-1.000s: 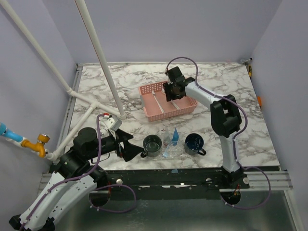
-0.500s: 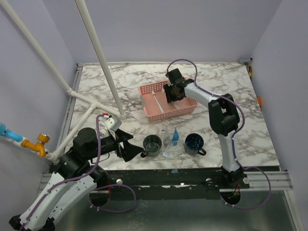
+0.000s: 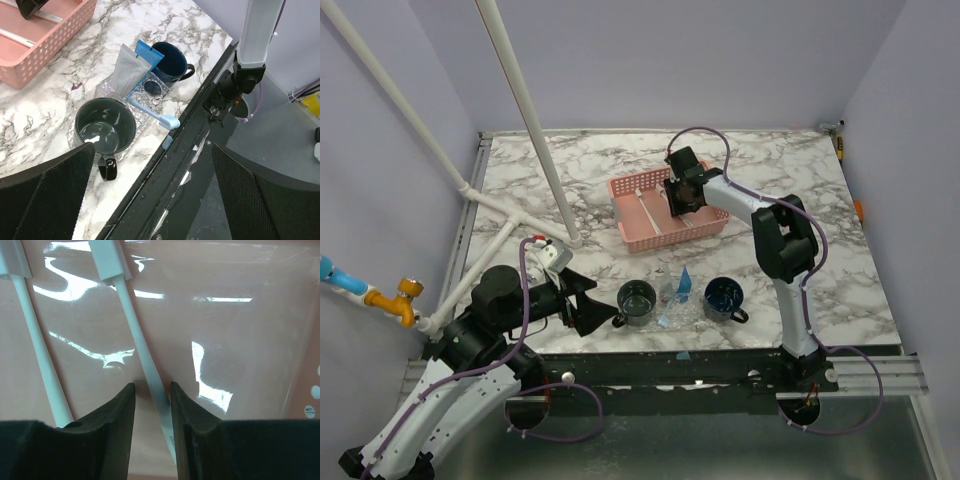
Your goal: Prepare toiletry sets of a toothbrush and toothpaste on the tray
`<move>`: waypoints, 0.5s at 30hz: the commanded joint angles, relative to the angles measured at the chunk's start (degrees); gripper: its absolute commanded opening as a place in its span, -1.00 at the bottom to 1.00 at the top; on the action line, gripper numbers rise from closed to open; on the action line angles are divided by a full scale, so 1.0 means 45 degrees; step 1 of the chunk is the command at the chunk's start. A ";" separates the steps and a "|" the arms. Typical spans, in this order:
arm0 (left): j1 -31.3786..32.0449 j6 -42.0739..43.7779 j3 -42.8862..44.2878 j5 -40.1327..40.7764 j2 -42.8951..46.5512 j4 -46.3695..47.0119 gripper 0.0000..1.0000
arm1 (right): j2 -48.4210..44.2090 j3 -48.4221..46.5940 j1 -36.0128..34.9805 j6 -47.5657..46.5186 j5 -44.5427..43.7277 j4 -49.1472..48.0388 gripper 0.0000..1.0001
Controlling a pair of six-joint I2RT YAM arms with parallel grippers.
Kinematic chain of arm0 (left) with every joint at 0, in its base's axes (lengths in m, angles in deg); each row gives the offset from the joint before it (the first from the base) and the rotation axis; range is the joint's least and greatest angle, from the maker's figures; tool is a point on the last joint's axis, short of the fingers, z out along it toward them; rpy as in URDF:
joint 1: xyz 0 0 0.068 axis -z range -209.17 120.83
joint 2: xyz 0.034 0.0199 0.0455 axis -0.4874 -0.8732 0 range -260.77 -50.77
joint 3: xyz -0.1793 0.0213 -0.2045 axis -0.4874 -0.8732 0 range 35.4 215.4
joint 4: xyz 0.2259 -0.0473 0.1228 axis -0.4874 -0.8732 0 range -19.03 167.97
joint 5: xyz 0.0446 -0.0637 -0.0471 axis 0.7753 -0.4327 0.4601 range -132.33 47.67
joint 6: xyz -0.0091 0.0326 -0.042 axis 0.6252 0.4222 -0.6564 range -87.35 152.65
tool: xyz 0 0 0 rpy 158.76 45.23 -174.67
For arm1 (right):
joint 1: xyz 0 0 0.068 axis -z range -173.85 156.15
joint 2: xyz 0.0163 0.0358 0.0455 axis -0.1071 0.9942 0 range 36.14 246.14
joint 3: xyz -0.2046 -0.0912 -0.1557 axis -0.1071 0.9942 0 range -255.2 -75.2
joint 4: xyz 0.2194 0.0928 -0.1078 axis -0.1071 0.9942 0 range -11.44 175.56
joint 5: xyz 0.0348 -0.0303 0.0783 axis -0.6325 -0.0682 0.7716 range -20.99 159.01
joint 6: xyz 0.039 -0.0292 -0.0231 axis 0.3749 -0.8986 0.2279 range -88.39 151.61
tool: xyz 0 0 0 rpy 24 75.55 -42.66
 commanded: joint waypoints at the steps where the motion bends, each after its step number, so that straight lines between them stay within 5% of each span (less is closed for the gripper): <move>1: 0.0007 0.0115 -0.0044 0.0162 0.0124 0.0086 0.98 | 0.0281 0.0567 0.0061 -0.0106 0.0165 0.0105 -0.37; 9: 0.0012 0.0135 -0.0046 0.0159 0.0088 0.0098 0.98 | 0.0113 0.0791 0.0061 -0.0133 0.0594 0.0138 -0.99; 15: 0.0007 0.0135 -0.0046 0.0135 0.0060 0.0094 0.98 | -0.0561 0.1072 0.0064 -0.0138 0.1014 -0.0104 -0.99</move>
